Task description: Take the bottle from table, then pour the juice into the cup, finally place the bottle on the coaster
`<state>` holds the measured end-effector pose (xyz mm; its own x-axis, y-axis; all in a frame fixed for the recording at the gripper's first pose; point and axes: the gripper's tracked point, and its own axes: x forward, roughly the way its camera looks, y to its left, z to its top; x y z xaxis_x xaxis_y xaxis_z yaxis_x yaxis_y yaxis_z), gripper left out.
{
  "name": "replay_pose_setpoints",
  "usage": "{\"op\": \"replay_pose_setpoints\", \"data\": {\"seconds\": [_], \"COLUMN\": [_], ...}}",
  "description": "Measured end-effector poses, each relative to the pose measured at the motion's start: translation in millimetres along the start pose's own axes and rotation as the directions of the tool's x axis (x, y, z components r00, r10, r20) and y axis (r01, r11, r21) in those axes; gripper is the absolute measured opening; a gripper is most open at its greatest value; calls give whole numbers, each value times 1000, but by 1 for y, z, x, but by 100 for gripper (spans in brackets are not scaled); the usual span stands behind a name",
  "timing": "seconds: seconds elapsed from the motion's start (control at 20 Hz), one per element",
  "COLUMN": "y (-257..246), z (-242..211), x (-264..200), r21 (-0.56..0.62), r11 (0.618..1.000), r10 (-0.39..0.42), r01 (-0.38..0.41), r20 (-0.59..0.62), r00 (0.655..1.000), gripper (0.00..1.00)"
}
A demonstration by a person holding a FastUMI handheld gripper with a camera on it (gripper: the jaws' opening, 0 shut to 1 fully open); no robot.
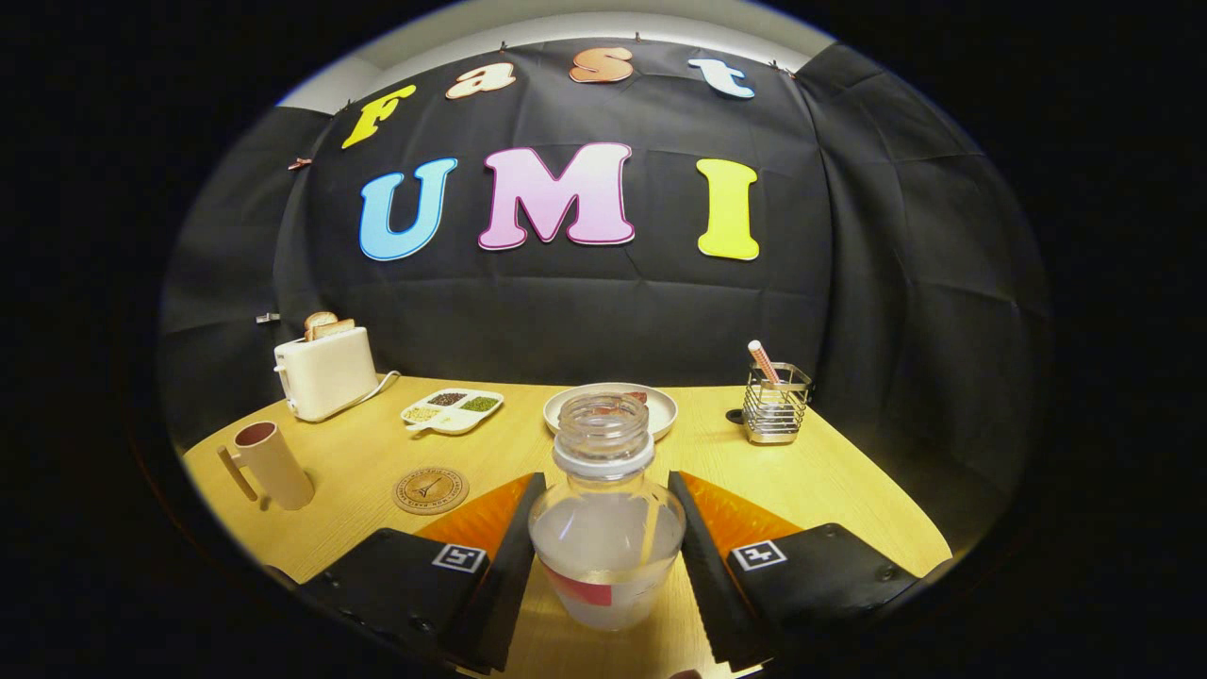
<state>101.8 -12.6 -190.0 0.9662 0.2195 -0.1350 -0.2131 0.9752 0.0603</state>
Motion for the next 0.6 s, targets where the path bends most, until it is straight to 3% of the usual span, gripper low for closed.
{"op": "replay_pose_setpoints", "data": {"seconds": [0.6], "y": [6], "z": [1], "x": [6], "r21": [-85], "r11": [996], "r10": [4], "r01": [-4], "r20": [-4], "r00": [1000], "gripper": [75]}}
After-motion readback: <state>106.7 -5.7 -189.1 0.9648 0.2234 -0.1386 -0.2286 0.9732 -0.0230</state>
